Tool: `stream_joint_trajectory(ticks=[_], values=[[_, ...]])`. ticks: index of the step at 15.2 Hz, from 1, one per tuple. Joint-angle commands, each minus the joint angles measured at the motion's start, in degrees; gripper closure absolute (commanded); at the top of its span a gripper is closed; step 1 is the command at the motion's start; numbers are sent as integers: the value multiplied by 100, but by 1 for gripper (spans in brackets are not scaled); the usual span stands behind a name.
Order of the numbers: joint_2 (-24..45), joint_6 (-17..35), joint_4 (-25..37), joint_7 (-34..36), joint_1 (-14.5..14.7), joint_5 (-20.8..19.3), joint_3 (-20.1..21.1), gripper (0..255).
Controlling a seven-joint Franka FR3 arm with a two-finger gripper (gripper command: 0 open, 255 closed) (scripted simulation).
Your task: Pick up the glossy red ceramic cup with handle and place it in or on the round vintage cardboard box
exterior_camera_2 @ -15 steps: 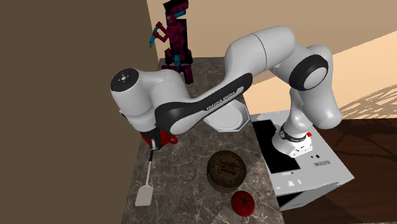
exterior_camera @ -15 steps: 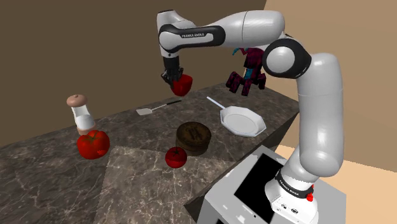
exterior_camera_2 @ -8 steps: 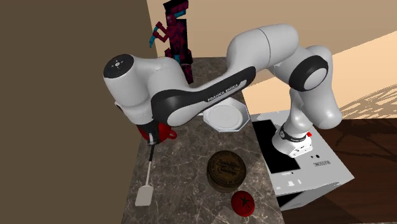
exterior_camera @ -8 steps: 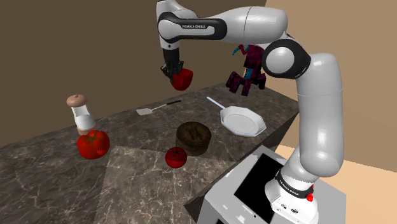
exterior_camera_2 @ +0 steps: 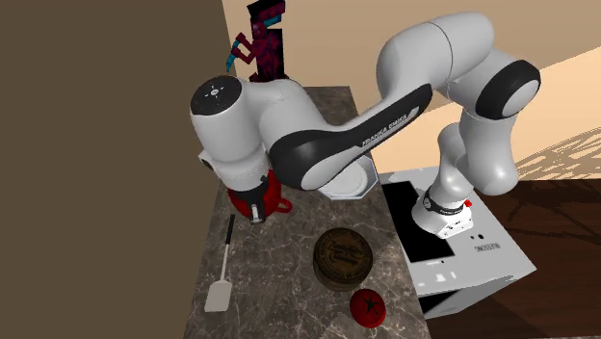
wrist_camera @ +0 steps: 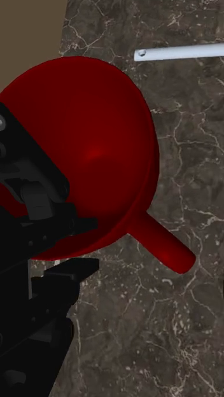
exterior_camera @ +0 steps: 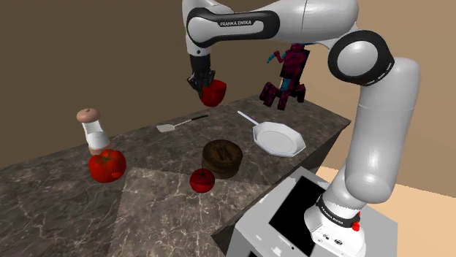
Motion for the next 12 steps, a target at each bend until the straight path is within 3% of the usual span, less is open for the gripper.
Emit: stream_joint_trajectory(ticks=[1,12], values=[[-405,117,-534,163,62,58,68,255],[-2236,341,-2636,979,480,505,509,255]])
